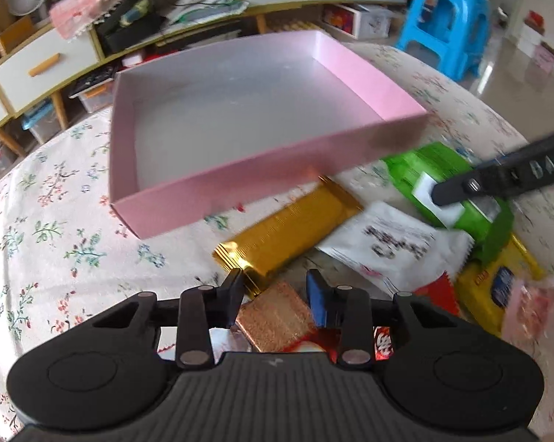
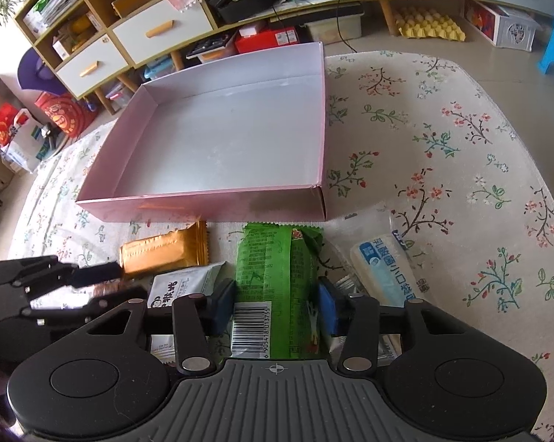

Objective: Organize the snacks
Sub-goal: 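Close the right tool on the green pack while the left tool grasps the gold bar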

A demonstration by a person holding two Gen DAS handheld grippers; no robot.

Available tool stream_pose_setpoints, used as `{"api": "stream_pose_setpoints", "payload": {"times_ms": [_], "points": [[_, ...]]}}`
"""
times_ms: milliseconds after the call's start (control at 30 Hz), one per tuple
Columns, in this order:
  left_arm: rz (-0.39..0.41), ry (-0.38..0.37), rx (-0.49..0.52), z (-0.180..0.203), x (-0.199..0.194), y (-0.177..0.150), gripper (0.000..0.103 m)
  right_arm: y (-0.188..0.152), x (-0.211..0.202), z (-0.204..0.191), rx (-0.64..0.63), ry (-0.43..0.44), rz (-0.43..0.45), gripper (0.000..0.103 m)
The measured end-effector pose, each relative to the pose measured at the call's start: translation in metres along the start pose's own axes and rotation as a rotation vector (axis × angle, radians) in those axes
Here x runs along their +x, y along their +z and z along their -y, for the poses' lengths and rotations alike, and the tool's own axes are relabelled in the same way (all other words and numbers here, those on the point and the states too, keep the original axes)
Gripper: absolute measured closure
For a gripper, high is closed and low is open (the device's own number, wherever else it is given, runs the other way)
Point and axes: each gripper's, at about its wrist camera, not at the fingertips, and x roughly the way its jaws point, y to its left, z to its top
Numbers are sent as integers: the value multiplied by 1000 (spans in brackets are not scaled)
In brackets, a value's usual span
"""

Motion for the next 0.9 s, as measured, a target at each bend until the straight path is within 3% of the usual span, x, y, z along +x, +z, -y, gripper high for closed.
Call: {"api": "stream_pose_setpoints", "payload": {"times_ms": [100, 167, 267, 400, 533, 700, 900], "points": [[-24, -34, 37, 2, -2, 1, 67, 0, -1, 1, 3, 5, -2, 58], [-19, -12, 54, 2, -1, 2, 63, 0, -2, 1, 8, 10, -5, 57], [9, 43, 69, 2, 3, 3, 45, -1, -6, 1, 17, 24, -6, 54], [46, 70, 137, 4, 10, 11, 40, -2, -9, 0, 10, 27, -10, 54], [61, 50, 237, 10, 19, 19, 40, -4, -6, -1, 2, 16, -26, 54], [54, -14, 187, 7, 16, 16, 64, -4, -4, 1, 4, 22, -37, 53], [45, 36, 47, 6, 8, 6, 81, -5, 0, 4, 26, 49, -45, 57]]}}
